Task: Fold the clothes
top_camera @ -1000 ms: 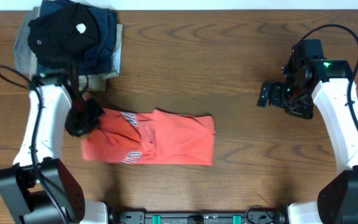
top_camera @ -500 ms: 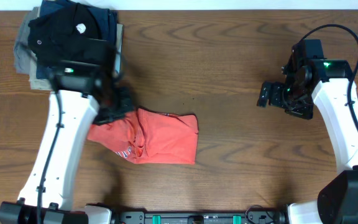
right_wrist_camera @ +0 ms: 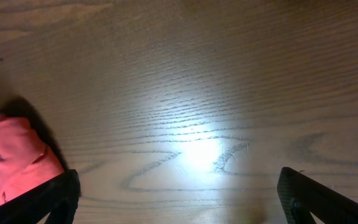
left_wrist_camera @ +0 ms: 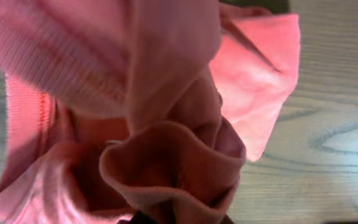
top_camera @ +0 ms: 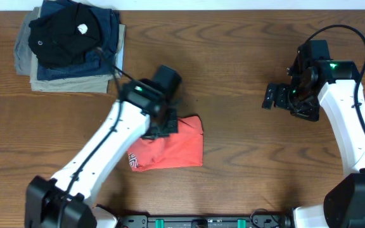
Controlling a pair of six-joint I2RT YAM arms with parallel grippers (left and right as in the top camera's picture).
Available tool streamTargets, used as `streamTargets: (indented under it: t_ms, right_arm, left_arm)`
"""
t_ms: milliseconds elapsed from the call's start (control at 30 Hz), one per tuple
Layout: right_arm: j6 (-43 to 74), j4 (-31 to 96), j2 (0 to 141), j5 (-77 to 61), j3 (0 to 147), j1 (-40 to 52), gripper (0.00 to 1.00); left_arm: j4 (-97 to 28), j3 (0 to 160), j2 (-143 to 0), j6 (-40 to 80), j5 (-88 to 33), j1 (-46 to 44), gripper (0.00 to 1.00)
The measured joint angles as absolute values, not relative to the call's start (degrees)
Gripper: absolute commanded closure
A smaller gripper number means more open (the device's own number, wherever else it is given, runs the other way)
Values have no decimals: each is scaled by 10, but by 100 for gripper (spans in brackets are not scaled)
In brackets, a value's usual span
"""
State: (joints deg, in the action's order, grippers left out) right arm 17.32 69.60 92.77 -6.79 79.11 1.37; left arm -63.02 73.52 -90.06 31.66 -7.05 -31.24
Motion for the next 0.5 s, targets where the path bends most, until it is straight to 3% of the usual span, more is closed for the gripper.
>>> streamTargets:
  t_ms: [400, 500]
  right_arm:
    - [173, 696, 928, -68, 791, 14, 1]
    - [173, 696, 928, -68, 791, 14, 1]
  left_arm:
    - [-532, 707, -949, 392, -71, -408, 93]
    - [-517, 707, -960, 399, -71, -415, 85]
